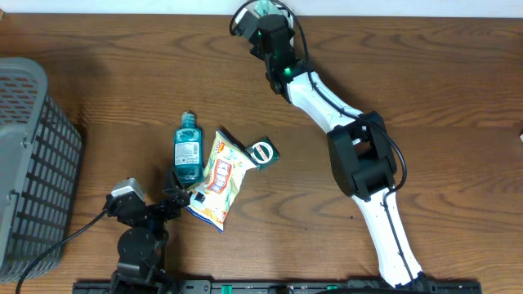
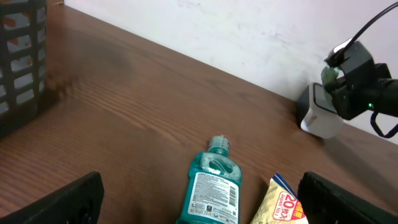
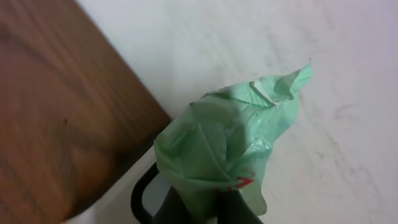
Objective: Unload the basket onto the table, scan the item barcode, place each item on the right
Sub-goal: 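Lift the wipes pack and hold it up to the white scanner, then carry the wipes pack to the right edge and release it, then move the right gripper to the green tin and grasp it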
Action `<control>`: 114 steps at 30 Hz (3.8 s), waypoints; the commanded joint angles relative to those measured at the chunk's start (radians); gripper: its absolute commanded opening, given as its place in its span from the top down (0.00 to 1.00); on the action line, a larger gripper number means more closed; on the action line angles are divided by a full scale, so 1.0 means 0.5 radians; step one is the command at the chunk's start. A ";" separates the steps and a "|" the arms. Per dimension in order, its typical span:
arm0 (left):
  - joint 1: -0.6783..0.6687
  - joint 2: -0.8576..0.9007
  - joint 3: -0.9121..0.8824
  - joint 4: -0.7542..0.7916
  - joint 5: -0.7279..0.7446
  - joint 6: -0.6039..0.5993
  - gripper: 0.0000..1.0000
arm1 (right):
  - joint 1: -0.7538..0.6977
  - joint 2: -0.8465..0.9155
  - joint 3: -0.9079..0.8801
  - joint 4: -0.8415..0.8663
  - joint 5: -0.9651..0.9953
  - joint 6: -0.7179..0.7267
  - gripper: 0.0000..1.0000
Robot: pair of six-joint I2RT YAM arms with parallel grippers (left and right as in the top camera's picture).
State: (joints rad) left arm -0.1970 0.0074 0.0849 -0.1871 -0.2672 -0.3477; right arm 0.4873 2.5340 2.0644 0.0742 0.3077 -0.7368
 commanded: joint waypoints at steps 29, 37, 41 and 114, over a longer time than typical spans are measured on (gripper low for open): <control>0.002 -0.003 -0.035 -0.050 -0.011 -0.012 0.02 | -0.240 -0.299 0.034 -0.369 1.254 -0.114 0.99; 0.002 -0.003 -0.035 -0.050 -0.011 -0.011 0.02 | -0.787 -0.333 0.029 -1.337 1.314 0.667 0.99; 0.002 -0.003 -0.035 -0.050 -0.011 -0.011 0.02 | -1.111 -0.333 0.028 -1.666 1.113 1.029 0.99; 0.002 -0.003 -0.035 -0.050 -0.011 -0.011 0.02 | 0.352 -0.211 0.026 -2.499 -1.038 2.133 0.61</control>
State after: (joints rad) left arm -0.1970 0.0074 0.0849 -0.1871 -0.2672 -0.3477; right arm 0.6334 2.4409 2.0750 -1.1431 -0.2131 0.4156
